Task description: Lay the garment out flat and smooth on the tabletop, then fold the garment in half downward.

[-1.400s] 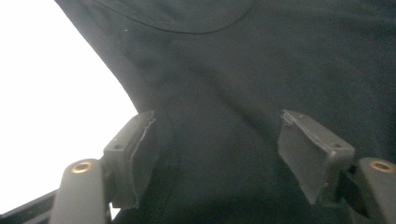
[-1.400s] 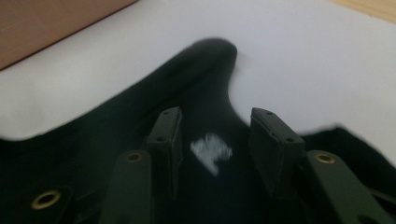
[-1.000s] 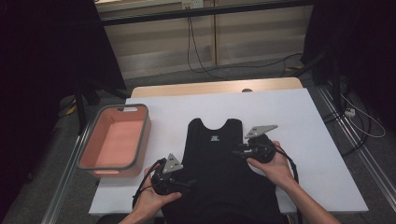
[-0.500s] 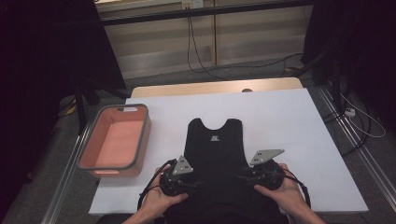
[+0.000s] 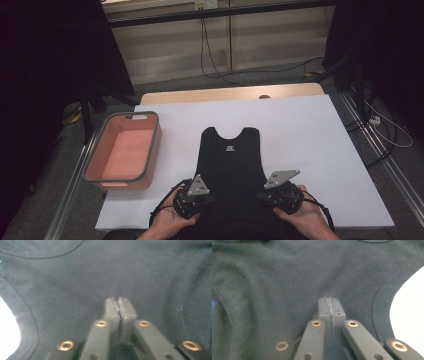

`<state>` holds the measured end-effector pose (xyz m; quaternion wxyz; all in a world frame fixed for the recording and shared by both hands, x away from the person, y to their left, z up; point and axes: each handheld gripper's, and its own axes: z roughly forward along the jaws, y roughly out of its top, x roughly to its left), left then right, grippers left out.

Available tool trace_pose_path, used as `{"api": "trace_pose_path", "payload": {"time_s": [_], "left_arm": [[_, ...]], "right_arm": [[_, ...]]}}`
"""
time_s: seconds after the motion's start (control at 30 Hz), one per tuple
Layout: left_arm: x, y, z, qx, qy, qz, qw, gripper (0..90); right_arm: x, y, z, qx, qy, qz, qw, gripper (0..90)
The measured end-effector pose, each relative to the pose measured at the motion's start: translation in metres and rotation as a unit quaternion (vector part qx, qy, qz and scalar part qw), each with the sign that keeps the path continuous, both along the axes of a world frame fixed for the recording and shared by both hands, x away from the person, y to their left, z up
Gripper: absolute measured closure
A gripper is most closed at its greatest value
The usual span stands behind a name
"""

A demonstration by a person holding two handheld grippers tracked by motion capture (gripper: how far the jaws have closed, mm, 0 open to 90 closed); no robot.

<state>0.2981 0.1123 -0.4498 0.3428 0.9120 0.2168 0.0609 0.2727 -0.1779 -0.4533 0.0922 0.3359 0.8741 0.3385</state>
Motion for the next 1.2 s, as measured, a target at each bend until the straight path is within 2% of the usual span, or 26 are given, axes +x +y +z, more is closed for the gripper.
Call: {"api": "trace_pose_path", "payload": {"time_s": [0.07,0.17,0.2,0.23,0.33,0.47,0.57,0.63,0.67,0.77,0.87,1.0,1.03,1.1,1.2], "left_arm": [[-0.001,-0.001,0.0,-0.004,-0.002,0.005,1.0,89.2],[-0.002,0.0,0.001,0.0,-0.002,-0.005,1.0,89.4],[-0.003,0.0,0.0,-0.006,0.004,-0.002,1.0,89.4],[-0.003,0.001,0.002,0.004,0.007,-0.012,0.9999,89.4],[-0.007,0.003,0.001,-0.009,0.022,-0.008,0.9997,89.4],[-0.016,0.006,0.004,-0.005,0.033,-0.023,0.9992,89.4],[-0.019,0.006,0.004,-0.015,0.044,-0.028,0.9985,89.3],[-0.017,0.007,0.006,-0.019,0.042,-0.027,0.9986,88.7],[-0.015,0.008,0.008,-0.027,0.041,-0.019,0.9986,87.5],[-0.011,0.013,0.011,-0.033,0.021,0.008,0.9992,77.5],[-0.005,0.017,0.012,-0.03,0.001,0.032,0.999,61.7],[0.005,0.022,0.013,-0.04,-0.015,0.065,0.997,40.2],[0.008,0.023,0.013,-0.047,-0.02,0.071,0.9962,36.9],[0.013,0.024,0.014,-0.049,-0.035,0.084,0.9947,25.1],[0.02,0.026,0.013,-0.054,-0.039,0.095,0.9932,19.2]], "right_arm": [[-0.002,0.0,0.0,-0.001,-0.001,-0.002,1.0,90.0],[-0.006,-0.001,0.002,-0.007,-0.001,-0.002,1.0,90.0],[-0.007,-0.001,0.001,-0.005,0.0,-0.003,1.0,90.0],[-0.009,-0.003,0.001,-0.003,0.0,-0.003,1.0,90.0],[-0.017,-0.005,0.001,0.005,0.007,-0.003,1.0,90.0],[-0.027,-0.005,0.002,0.005,0.01,0.006,0.9999,90.0],[-0.031,-0.003,0.003,-0.008,-0.001,0.017,0.9998,90.0],[-0.03,-0.005,0.005,0.012,0.0,0.017,0.9998,89.0],[-0.029,-0.006,0.005,0.02,0.001,0.016,0.9997,83.8],[-0.022,-0.008,0.004,0.032,-0.007,-0.001,0.9995,67.0],[-0.017,-0.011,0.006,0.061,-0.014,-0.014,0.998,59.0],[-0.012,-0.016,0.012,0.083,-0.034,-0.034,0.9954,53.0],[-0.012,-0.017,0.013,0.089,-0.034,-0.04,0.9947,51.3],[-0.009,-0.02,0.014,0.094,-0.038,-0.048,0.9937,47.8],[-0.003,-0.023,0.017,0.103,-0.04,-0.057,0.9923,43.6]]}}
